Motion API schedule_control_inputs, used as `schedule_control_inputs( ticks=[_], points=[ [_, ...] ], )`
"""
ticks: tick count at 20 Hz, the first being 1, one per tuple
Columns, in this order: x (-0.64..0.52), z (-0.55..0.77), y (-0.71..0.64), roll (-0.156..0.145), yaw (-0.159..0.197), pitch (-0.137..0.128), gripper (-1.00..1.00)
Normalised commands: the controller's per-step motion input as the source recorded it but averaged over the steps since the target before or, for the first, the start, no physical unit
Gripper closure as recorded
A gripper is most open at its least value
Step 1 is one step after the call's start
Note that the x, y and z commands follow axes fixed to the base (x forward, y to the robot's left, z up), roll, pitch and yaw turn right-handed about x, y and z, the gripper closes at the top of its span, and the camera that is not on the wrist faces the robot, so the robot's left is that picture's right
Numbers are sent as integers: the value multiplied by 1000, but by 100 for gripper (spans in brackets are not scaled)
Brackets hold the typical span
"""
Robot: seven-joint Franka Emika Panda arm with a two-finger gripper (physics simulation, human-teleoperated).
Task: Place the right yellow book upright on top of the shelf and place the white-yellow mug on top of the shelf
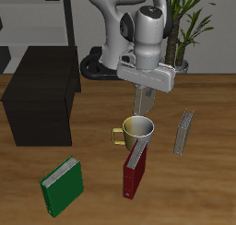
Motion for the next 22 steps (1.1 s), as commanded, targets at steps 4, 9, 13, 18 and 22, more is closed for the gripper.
schedule_control_inputs(
  ticks=[4,9,13,18,22],
  points=[
    [-50,525,-378,-16,4,-7,100],
    [-122,743,-541,-20,10,-7,100],
    [-200,657,-674,-24,-61,14,100],
    [-376,563,-577,-23,4,-62,100],
    [-253,371,-603,-42,-17,-36,100]
  ],
)
